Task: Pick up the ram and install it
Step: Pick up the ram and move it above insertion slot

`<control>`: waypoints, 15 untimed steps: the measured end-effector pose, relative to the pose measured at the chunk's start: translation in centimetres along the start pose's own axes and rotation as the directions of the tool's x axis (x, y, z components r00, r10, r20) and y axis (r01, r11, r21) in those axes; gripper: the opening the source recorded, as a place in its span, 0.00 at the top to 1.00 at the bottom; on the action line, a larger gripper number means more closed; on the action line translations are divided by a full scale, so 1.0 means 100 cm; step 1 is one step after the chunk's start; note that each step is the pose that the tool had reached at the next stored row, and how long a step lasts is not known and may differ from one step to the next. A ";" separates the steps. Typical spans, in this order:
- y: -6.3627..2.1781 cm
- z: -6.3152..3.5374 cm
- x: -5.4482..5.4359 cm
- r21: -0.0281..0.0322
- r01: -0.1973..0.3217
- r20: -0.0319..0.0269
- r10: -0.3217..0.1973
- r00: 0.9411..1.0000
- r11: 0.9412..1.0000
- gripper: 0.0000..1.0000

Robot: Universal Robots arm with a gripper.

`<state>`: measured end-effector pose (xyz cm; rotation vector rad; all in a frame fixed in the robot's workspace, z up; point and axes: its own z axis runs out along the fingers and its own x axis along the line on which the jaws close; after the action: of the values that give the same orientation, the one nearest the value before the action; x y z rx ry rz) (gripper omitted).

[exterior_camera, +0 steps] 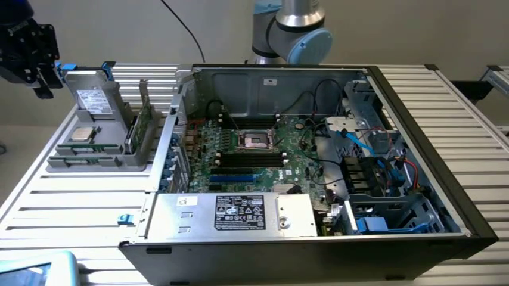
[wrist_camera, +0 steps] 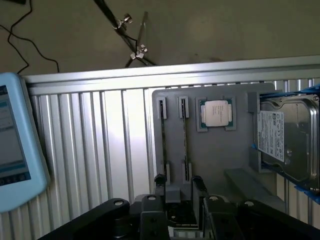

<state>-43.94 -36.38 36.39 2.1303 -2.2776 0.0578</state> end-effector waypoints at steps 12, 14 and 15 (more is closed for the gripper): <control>-0.0048 0.0207 -0.001 0.000 0.000 0.000 0.000 1.000 1.000 0.57; -0.0069 0.0244 -0.001 0.000 0.000 0.000 0.000 1.000 1.000 0.57; -0.0072 0.0262 -0.002 0.000 0.000 0.000 0.000 1.000 1.000 0.57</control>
<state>-43.18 -36.37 33.78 2.1307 -2.2773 0.0577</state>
